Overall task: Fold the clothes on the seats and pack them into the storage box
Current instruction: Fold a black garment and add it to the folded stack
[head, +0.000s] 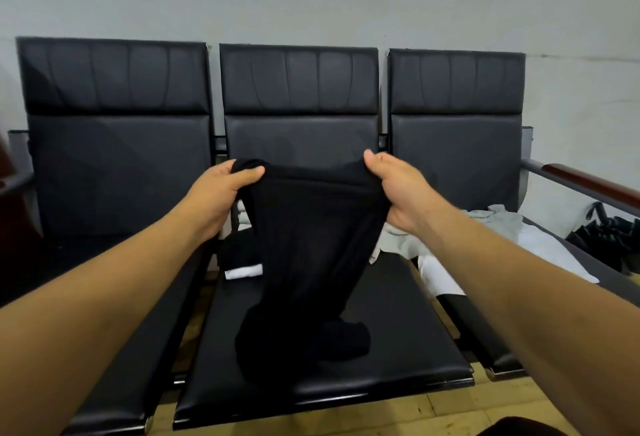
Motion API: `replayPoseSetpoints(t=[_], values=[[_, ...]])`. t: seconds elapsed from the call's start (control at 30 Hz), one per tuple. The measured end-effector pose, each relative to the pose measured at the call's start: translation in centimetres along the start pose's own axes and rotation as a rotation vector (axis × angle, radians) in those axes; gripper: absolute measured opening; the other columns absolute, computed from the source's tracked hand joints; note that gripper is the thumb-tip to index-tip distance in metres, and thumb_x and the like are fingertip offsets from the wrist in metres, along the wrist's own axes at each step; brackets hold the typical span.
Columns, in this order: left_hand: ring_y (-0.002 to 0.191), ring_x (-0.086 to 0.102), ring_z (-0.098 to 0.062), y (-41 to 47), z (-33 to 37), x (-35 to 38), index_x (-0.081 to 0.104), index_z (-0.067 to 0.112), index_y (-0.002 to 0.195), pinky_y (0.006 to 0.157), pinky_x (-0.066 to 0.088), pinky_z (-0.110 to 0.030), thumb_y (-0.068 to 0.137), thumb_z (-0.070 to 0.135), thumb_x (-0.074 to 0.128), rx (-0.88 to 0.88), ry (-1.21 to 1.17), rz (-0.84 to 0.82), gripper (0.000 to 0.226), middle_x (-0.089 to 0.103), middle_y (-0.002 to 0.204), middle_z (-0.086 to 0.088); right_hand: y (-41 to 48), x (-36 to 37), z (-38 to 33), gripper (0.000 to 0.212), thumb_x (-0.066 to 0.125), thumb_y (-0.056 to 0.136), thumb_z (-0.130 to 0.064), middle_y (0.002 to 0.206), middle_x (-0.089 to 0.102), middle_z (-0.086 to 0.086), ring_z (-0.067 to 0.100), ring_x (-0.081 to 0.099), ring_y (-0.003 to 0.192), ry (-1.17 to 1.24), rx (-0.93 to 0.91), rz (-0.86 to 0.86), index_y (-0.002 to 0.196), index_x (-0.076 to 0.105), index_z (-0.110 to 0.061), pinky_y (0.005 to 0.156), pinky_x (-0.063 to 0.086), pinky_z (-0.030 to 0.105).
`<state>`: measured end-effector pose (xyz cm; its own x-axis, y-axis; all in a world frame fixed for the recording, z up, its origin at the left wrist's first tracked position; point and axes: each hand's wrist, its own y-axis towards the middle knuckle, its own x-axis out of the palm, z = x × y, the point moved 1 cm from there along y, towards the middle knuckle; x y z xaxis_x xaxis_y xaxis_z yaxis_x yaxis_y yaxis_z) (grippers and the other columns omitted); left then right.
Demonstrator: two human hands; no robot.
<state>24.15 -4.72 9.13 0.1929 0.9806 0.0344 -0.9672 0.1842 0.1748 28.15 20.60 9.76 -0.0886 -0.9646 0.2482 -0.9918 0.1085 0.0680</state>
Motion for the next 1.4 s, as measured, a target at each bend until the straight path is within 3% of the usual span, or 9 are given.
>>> replayPoseSetpoints(t=[0.23,0.43,0.67,0.73,0.87,0.97,1.1,1.23,1.4], values=[[0.094,0.07,-0.014,5.2,13.8,0.2,0.067,0.019,0.098,0.086,0.055,-0.029,0.091,0.018,0.068,0.426,0.001,0.1,0.007,0.073,0.101,-0.001,1.8,3.4,-15.7,0.021,0.069,0.094,-0.034,0.078,0.071,0.001,0.017,0.069,0.079,-0.182,-0.451,-0.075,0.086,0.064,-0.015,0.084,0.058,0.04],[0.083,0.066,-0.008,5.0,13.1,-0.4,0.07,0.018,0.098,0.072,0.052,-0.02,0.089,0.02,0.071,0.313,0.39,0.164,0.009,0.071,0.091,0.006,2.2,-0.4,-12.7,0.014,0.084,0.08,-0.026,0.086,0.074,0.002,0.024,0.072,0.088,-1.385,-0.047,-0.199,0.084,0.071,-0.019,0.086,0.058,0.037],[0.092,0.066,-0.015,3.8,9.4,-2.0,0.07,0.017,0.114,0.075,0.052,-0.028,0.096,0.03,0.063,0.1,0.317,0.173,0.023,0.071,0.101,0.002,3.1,-3.2,-10.6,0.01,0.064,0.098,-0.021,0.067,0.072,-0.008,0.006,0.067,0.061,-0.598,-0.202,-0.002,0.092,0.07,-0.015,0.054,0.051,0.017],[0.094,0.068,-0.018,3.5,9.1,-2.1,0.069,0.019,0.116,0.076,0.054,-0.032,0.098,0.029,0.06,0.066,0.231,0.158,0.022,0.072,0.104,0.0,3.4,-3.2,-10.3,0.011,0.066,0.096,-0.019,0.081,0.077,0.0,0.013,0.072,0.072,-0.464,-0.157,-0.055,0.1,0.072,-0.011,0.062,0.058,0.023],[0.097,0.071,-0.022,3.6,8.2,-4.1,0.072,0.023,0.106,0.089,0.056,-0.038,0.096,0.03,0.063,0.051,0.273,0.173,0.015,0.075,0.107,-0.003,3.0,-4.6,-9.5,0.035,0.082,0.079,-0.021,0.098,0.077,0.007,0.015,0.072,0.084,-0.827,0.079,-0.201,0.109,0.072,-0.007,0.083,0.059,0.03],[0.101,0.07,-0.024,3.4,6.8,-5.8,0.072,0.016,0.106,0.093,0.054,-0.038,0.094,0.026,0.066,-0.039,0.345,0.087,0.017,0.075,0.108,-0.007,2.3,-5.7,-8.5,0.013,0.082,0.081,-0.015,0.081,0.075,0.002,0.017,0.069,0.075,-1.255,0.131,-0.184,0.091,0.074,-0.011,0.074,0.058,0.028],[0.091,0.071,-0.017,2.3,5.3,-7.2,0.075,0.013,0.1,0.083,0.051,-0.028,0.087,0.022,0.074,-0.106,0.673,-0.142,0.016,0.077,0.095,-0.004,2.3,-6.3,-6.3,0.019,0.058,0.101,-0.016,0.072,0.064,-0.002,0.011,0.058,0.062,-0.775,-0.068,0.062,0.085,0.068,-0.019,0.05,0.048,0.018],[0.078,0.06,-0.017,1.8,3.7,-9.1,0.077,0.016,0.087,0.073,0.044,-0.027,0.086,0.022,0.076,-0.173,1.05,-0.173,0.007,0.07,0.079,-0.002,2.8,-6.8,-4.0,0.019,0.057,0.102,-0.028,0.1,0.075,0.013,0.025,0.071,0.086,-0.656,-0.11,0.099,0.099,0.072,-0.017,0.081,0.06,0.039],[0.104,0.061,-0.025,1.6,1.0,-9.1,0.063,0.005,0.108,0.088,0.051,-0.028,0.103,0.006,0.045,-0.182,0.444,-0.05,0.019,0.065,0.103,-0.011,2.7,-7.1,-3.0,0.025,0.078,0.084,-0.043,0.089,0.076,-0.003,0.016,0.073,0.087,-1.075,0.108,-0.234,0.096,0.077,-0.02,0.082,0.056,0.029]])
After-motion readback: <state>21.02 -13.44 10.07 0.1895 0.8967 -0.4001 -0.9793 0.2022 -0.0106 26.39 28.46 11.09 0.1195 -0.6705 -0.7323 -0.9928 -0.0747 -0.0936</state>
